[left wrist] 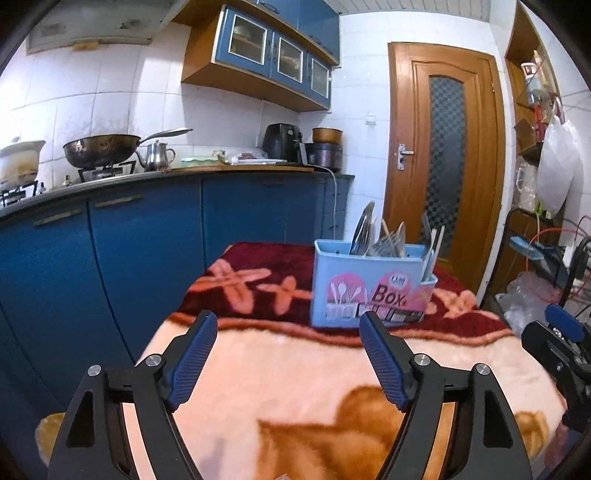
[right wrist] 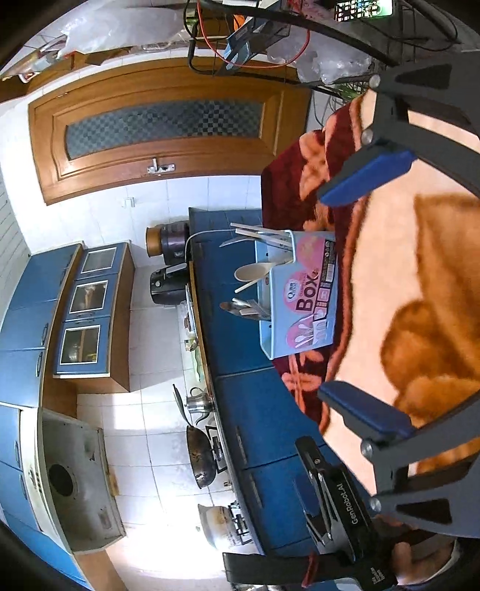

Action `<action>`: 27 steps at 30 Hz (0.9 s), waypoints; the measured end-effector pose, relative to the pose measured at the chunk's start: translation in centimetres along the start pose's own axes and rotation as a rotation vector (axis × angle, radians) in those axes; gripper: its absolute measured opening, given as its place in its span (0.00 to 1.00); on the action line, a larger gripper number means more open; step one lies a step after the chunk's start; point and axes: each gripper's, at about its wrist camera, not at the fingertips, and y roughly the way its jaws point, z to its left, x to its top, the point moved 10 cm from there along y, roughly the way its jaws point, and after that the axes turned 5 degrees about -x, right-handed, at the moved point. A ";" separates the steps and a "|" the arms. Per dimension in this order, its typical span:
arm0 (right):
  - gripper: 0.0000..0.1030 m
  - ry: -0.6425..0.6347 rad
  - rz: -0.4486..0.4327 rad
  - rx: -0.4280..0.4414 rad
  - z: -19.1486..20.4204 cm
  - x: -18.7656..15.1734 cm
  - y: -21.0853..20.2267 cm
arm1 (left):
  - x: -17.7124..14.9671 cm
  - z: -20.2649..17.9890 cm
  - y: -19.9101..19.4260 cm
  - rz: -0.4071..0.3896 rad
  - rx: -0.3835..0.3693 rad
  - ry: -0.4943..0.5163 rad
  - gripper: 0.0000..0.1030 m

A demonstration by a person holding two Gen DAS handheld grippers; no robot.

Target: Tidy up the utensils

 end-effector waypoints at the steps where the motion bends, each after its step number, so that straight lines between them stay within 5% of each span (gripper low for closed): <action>1: 0.99 -0.003 -0.001 -0.002 0.0 -0.4 0.1 | -0.5 0.0 0.2 0.003 0.002 0.002 0.78; 13: 1.00 0.007 0.034 -0.092 -2.9 -5.2 2.2 | -4.8 -1.0 2.7 0.028 0.019 0.034 0.78; 27: 1.00 0.042 0.025 -0.063 -3.2 -5.4 2.4 | -5.8 -1.5 3.3 0.052 0.014 0.039 0.78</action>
